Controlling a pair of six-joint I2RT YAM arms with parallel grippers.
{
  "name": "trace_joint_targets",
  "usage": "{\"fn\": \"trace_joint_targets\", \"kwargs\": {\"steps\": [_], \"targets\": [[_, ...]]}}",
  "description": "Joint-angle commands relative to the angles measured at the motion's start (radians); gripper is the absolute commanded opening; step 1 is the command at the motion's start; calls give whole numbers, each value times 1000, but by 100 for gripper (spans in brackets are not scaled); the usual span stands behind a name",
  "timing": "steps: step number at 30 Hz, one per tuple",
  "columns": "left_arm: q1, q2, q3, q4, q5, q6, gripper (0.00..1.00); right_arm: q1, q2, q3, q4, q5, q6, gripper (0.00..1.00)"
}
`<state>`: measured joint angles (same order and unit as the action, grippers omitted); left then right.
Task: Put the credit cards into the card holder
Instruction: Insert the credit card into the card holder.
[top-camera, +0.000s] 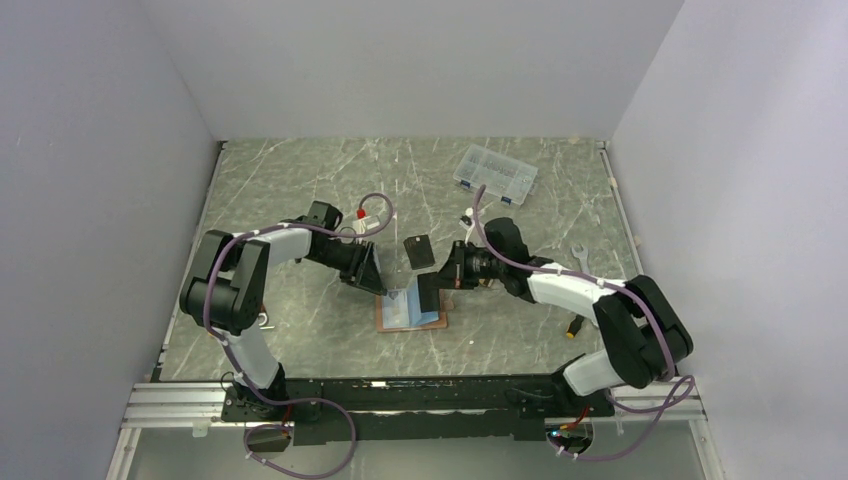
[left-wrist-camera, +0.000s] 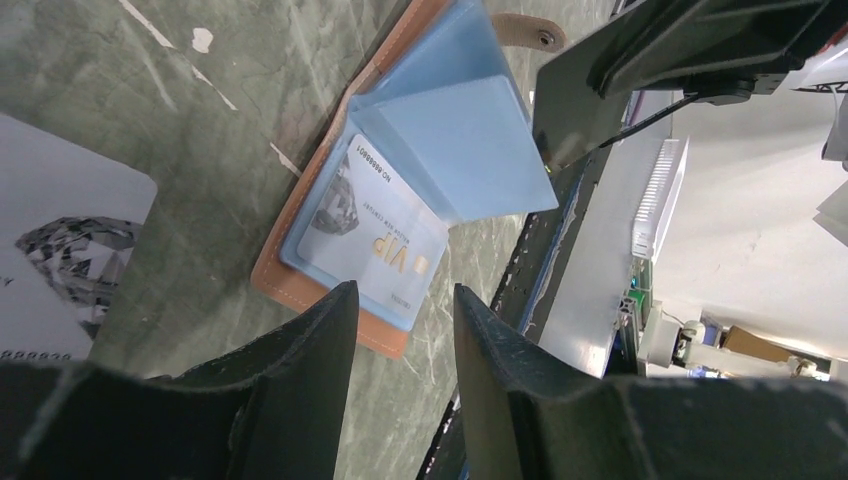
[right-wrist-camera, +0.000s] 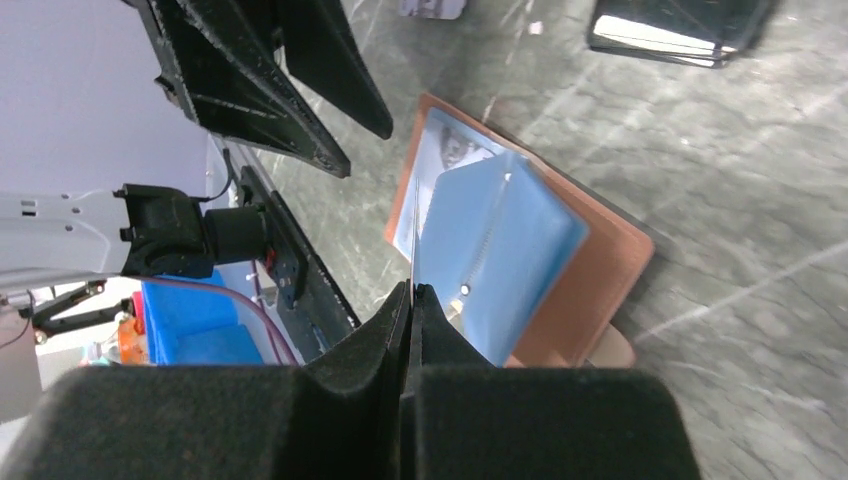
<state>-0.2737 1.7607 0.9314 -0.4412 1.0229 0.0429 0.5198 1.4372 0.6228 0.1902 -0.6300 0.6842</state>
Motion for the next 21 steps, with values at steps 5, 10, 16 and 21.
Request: {"fn": "trace_joint_targets", "kwargs": {"steps": [5,10,16,21], "targets": [[47,-18,41,-53,48,47,48,43,87,94,2,-26,-44,0],[48,4,48,-77,61,49,52,61,149,104,18,-19,-46,0],[48,18,59,-107,74,57,55,81,218,116,66,-30,-36,0],[48,10,42,-90,89,40,56,113,276,140,61,-23,-47,0]]}}
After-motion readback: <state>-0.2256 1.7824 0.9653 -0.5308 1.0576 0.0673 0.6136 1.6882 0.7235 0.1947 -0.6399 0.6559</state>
